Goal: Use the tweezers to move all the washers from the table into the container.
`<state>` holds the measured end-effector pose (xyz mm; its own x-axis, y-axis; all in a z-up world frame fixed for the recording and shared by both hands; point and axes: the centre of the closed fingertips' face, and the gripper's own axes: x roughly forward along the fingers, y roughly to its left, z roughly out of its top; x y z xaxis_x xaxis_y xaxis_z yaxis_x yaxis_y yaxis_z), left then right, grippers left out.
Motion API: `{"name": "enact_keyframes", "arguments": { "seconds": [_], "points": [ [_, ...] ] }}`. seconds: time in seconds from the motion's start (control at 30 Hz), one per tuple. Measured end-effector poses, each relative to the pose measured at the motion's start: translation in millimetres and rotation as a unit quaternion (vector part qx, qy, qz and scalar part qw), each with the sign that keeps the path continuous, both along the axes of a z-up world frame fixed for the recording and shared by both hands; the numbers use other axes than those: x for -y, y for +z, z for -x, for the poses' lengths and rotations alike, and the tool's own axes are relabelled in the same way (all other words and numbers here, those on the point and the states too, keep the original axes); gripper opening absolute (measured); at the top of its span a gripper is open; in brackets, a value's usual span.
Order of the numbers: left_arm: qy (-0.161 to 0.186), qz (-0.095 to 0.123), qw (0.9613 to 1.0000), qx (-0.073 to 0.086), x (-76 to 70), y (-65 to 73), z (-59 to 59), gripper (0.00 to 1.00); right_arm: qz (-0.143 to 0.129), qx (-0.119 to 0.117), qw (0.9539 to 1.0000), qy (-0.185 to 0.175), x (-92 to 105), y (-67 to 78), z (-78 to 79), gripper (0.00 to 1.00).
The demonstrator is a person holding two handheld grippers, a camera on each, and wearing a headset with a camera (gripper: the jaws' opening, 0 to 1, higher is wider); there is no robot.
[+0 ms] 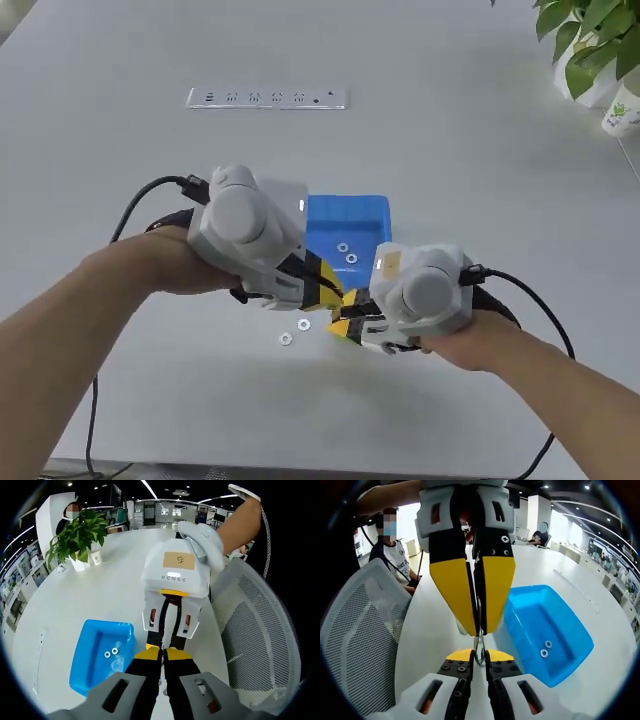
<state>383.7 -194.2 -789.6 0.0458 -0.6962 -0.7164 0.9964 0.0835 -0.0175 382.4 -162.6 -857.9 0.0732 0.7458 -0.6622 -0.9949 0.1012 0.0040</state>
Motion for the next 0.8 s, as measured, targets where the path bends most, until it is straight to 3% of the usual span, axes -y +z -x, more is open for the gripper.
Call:
{"name": "enact_keyframes", "arguments": {
  "seconds": [0.4, 0.8],
  "points": [
    [0.002, 0.000, 1.0000, -0.001, -0.7, 7.8, -0.3, 0.05, -0.003, 0.005, 1.0000, 0.004, 1.2, 9.4, 0.3, 0.11],
    [-0.003, 0.002, 1.0000, -0.001, 3.2, 26.6, 4.6, 0.05, -0.007, 0.008, 0.9999, 0.009, 3.2, 26.0, 3.4, 0.11]
  ]
}}
